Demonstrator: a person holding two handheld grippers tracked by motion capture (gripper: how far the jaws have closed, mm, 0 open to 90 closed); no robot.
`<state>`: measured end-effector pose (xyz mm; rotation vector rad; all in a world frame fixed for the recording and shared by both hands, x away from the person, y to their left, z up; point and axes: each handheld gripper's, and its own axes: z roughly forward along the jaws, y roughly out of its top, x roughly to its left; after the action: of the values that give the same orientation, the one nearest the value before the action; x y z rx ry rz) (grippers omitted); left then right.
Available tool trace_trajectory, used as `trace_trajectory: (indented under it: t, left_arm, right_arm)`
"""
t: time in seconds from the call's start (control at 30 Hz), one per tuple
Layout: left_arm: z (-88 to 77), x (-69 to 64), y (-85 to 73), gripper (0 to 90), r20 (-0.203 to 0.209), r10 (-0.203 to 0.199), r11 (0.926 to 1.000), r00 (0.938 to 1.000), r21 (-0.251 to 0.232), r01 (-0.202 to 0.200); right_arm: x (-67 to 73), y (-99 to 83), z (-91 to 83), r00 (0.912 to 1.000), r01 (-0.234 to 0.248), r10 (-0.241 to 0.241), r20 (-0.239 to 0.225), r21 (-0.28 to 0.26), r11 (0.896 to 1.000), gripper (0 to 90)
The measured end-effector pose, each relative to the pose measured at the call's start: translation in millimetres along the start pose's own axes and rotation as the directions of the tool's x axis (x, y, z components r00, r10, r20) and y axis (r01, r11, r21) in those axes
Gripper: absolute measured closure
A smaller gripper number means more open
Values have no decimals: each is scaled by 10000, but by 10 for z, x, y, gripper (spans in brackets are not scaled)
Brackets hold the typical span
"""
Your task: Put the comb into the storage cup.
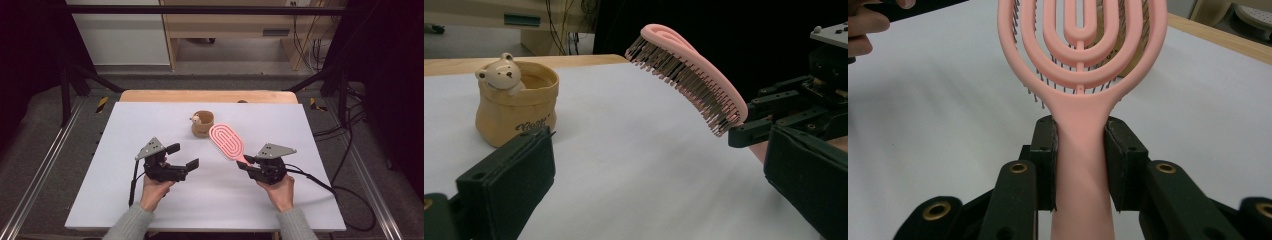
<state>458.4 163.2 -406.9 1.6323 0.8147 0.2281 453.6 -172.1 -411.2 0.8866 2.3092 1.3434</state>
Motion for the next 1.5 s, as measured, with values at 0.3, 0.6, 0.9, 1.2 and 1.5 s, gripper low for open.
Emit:
trace_trajectory:
  t: [0.3, 0.6, 0.9, 1.2, 1.5]
  left_arm:
    - [110, -72, 20, 1, 182, -184, 9998, 9997, -37, 185]
    - [209, -140, 32, 1, 366, -384, 9991, 9986, -147, 390]
    - [292, -173, 26, 0, 614, -667, 9975, 9959, -191, 679]
    - [362, -204, 23, 0, 731, -891, 9956, 9933, -209, 908]
    - [445, -221, 15, 0, 780, -1159, 9929, 9902, -180, 1177]
  right_arm:
    - [5, 1, 3, 10000, 27, -28, 42, 58, 10000, 692]
    - [9, 2, 1, 10000, 56, -57, 60, 23, 10000, 692]
    - [9, 3, 1, 10000, 61, -62, 44, 56, 10000, 692]
    - [9, 2, -1, 10000, 77, -77, 62, 46, 10000, 692]
    - [10, 1, 2, 9999, 116, -117, 87, 35, 9999, 692]
